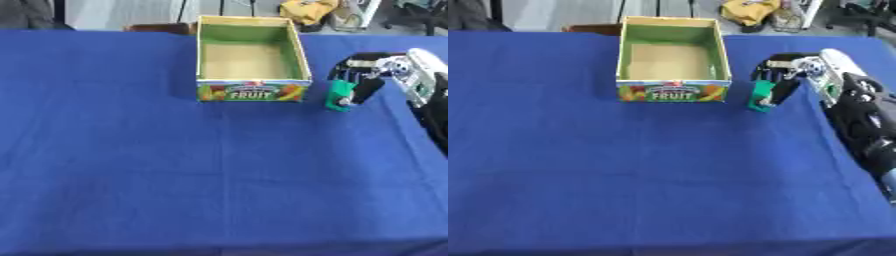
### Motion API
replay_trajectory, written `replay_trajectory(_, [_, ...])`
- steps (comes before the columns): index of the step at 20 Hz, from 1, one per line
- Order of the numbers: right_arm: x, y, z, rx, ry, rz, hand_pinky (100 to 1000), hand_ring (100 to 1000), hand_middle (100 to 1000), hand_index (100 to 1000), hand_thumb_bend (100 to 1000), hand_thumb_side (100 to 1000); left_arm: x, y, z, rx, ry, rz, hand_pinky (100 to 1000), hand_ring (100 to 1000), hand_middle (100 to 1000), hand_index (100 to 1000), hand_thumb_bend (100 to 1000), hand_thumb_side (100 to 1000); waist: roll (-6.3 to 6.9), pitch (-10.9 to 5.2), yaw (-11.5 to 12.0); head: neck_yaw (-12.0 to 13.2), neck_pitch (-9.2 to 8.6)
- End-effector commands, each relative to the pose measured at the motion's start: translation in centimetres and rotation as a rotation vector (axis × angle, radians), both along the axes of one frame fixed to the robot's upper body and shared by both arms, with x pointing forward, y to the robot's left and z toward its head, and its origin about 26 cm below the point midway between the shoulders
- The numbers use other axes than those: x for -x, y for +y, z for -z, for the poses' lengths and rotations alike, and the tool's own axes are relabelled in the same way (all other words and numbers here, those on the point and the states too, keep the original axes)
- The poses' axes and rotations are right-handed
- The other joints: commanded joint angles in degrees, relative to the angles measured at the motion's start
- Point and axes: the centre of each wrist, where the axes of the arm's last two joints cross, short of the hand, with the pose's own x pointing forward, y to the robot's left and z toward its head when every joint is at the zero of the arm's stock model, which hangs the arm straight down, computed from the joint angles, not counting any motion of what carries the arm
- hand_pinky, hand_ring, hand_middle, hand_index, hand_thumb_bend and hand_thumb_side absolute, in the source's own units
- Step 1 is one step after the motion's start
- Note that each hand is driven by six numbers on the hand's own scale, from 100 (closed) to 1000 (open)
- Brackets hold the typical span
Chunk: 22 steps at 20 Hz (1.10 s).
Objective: Pick up objects on the table and place them in the box.
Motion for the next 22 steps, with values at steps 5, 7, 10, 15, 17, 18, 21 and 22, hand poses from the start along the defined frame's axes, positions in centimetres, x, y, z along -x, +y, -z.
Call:
replay_trajectory(5, [0.1,-0.7,-1.1,0.027,-0.059,0.032,263,370,529,755,100,100,0.0,0.3,-1.0,-0.007,-0.035,-0.001,663,803,713,799,613,700,0.23,-0.71,-0.11,-0.18,0.01])
replay_trajectory(7, [0.1,-0.7,-1.1,0.035,-0.064,0.035,192,309,523,748,100,100,0.0,0.3,-1.0,-0.007,-0.034,-0.001,664,803,713,799,614,700,0.19,-0.76,-0.15,-0.17,0.01])
replay_trajectory(10, [0.1,-0.8,-1.0,0.037,-0.074,0.040,145,259,520,739,100,100,0.0,0.3,-1.0,-0.007,-0.034,-0.002,664,803,713,799,613,701,0.14,-0.80,-0.23,-0.13,0.00])
replay_trajectory(15, [0.3,-1.0,-1.2,0.014,-0.095,0.052,148,209,502,729,100,100,0.0,0.3,-1.0,-0.006,-0.035,-0.004,664,803,713,799,613,700,0.06,-0.84,-0.40,-0.02,0.00])
replay_trajectory(17, [0.3,-1.1,-1.7,-0.005,-0.121,0.055,161,180,498,727,100,100,0.0,0.4,-1.0,-0.007,-0.035,-0.006,664,803,713,799,613,701,-0.03,-0.96,-0.53,-0.03,0.06])
replay_trajectory(18, [0.3,-1.1,-2.0,-0.011,-0.134,0.056,159,171,496,727,100,100,0.0,0.4,-1.0,-0.007,-0.034,-0.007,664,803,713,798,613,700,-0.09,-1.03,-0.60,-0.05,0.09])
replay_trajectory(21, [0.3,-0.9,-2.8,-0.027,-0.165,0.058,156,160,494,725,100,100,0.1,0.4,-1.0,-0.007,-0.032,-0.007,664,803,713,798,614,700,-0.29,-1.26,-0.79,-0.03,0.17])
replay_trajectory(22, [0.3,-0.9,-3.1,-0.030,-0.175,0.056,155,157,492,726,100,100,0.1,0.5,-0.9,-0.007,-0.032,-0.008,664,803,713,798,614,700,-0.36,-1.35,-0.84,0.03,0.20])
